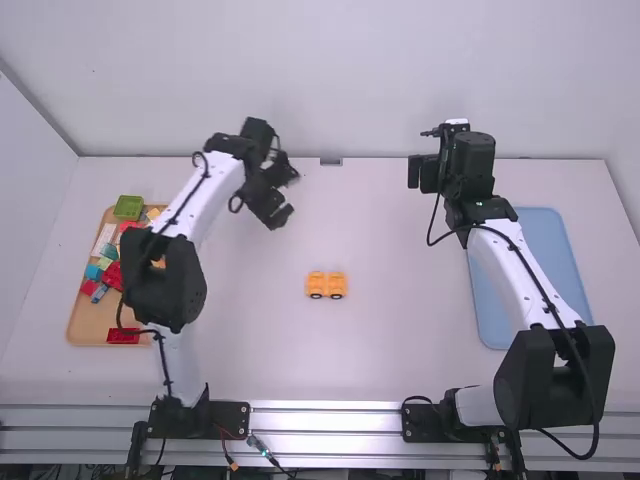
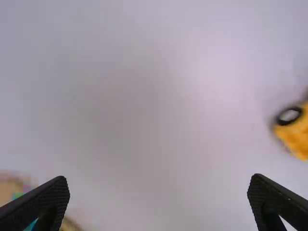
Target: Assemble lego blocks to make yellow taxi
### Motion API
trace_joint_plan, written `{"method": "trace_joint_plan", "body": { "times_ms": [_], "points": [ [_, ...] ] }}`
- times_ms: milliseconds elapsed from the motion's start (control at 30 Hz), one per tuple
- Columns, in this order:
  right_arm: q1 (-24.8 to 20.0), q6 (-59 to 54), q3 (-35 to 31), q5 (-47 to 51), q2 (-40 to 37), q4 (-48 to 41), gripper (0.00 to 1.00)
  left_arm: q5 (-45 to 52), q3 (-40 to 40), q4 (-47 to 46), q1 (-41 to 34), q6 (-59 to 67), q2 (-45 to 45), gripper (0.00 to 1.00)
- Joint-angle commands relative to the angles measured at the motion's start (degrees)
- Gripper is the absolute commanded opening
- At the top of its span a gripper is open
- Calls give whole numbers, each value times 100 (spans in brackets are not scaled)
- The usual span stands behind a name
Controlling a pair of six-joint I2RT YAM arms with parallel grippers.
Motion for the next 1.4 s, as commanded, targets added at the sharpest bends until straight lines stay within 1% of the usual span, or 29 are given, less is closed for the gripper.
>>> {"method": "trace_joint_plan", "body": {
  "times_ms": [0,133,167,233,267,300,367,500,633,767,900,933,967,1000,1033,1133,1200,1367],
  "points": [
    [11,44,223,26,48,28,99,-59,162,-13,610,-1290,-4,99],
    [20,39,223,24,48,-42,99,-903,146,212,1602,-3261,-2,99],
    [20,39,223,24,48,-55,99,-940,144,199,1687,-3359,0,99],
    [17,42,223,28,48,-131,99,-861,136,94,2227,-3641,28,99],
    [15,39,223,26,48,-149,99,-761,136,57,2378,-3644,42,99],
    [22,39,223,26,48,-170,99,-584,129,20,2697,-3639,68,99],
    [26,42,223,28,48,-179,99,-501,114,22,2946,-3644,96,99],
    [28,42,223,24,48,-179,99,-256,63,-129,3746,-3637,332,100],
    [101,42,223,26,48,-140,99,-387,-17,-68,4026,-3639,520,96],
    [188,39,223,28,48,-72,99,-560,-59,52,4105,-3565,693,94],
    [319,35,223,35,48,20,99,-638,-66,109,4129,-3230,859,85],
    [356,35,223,72,48,35,99,-643,-66,151,4124,-3086,916,79],
    [374,28,223,72,48,37,99,-667,-66,197,4124,-3086,970,79],
    [398,17,223,70,48,33,99,-765,-68,243,4124,-3158,1014,74],
    [407,20,223,72,48,31,99,-868,-70,249,4124,-3224,1051,72],
    [385,20,223,68,48,13,99,-1196,-131,284,4129,-3399,1123,75],
    [396,22,223,68,48,9,99,-1169,-173,363,4129,-3324,1152,76],
    [352,42,223,68,48,26,99,-1045,-476,706,4129,-3283,1163,72]
  ]
}}
